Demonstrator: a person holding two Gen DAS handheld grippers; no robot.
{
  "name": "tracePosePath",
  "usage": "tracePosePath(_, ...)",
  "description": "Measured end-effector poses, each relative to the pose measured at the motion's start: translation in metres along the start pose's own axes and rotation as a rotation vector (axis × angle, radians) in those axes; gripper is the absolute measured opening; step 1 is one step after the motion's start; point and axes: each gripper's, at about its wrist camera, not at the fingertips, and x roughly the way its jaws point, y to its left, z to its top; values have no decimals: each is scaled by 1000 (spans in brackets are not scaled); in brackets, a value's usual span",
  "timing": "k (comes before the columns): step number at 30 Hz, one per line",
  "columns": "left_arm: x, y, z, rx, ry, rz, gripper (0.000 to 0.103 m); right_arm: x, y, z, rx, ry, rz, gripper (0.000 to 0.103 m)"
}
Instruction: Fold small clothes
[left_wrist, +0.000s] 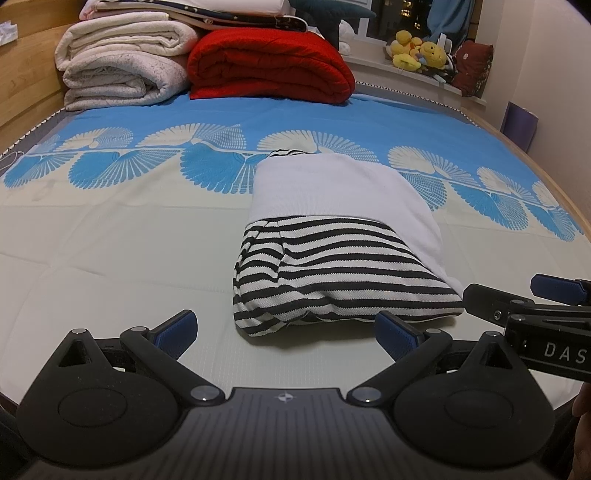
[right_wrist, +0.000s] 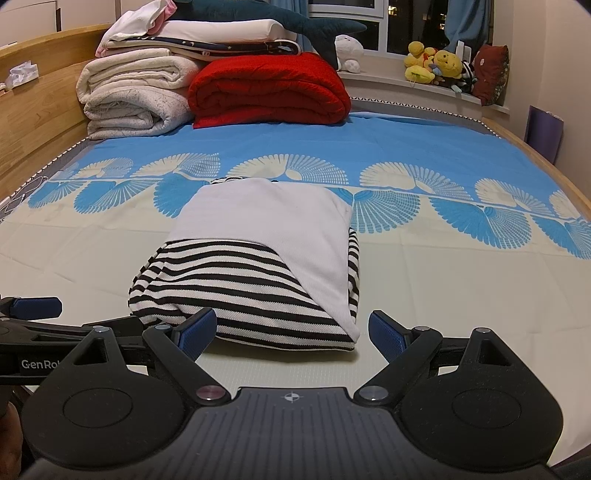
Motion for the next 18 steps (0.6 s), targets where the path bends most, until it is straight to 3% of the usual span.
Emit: tracePosePath(18,2,1,-1,-5,8,-2,102,1,1,-2,3,4,-2,90)
